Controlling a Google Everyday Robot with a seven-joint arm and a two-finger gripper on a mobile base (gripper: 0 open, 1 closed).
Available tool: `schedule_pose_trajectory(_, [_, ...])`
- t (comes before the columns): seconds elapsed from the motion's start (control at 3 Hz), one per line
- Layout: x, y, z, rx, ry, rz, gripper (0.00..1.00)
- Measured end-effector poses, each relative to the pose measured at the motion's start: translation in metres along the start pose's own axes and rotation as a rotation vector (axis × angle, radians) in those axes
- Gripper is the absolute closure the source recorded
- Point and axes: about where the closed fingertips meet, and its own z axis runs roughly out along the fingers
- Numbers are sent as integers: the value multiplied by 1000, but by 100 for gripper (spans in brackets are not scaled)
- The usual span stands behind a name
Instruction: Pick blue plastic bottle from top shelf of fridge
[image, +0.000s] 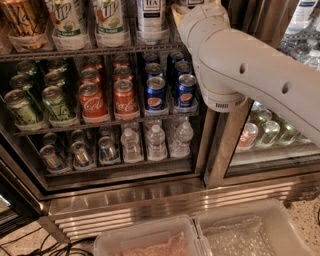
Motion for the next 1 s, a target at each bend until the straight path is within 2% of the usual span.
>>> schedule_pose_trajectory(0.33, [1,1,3,3,3,-2,36])
schedule_pose_trajectory(0.67, [2,1,6,1,1,-9,55])
schedule_pose_trajectory(1.0, [2,1,6,1,1,-9,78])
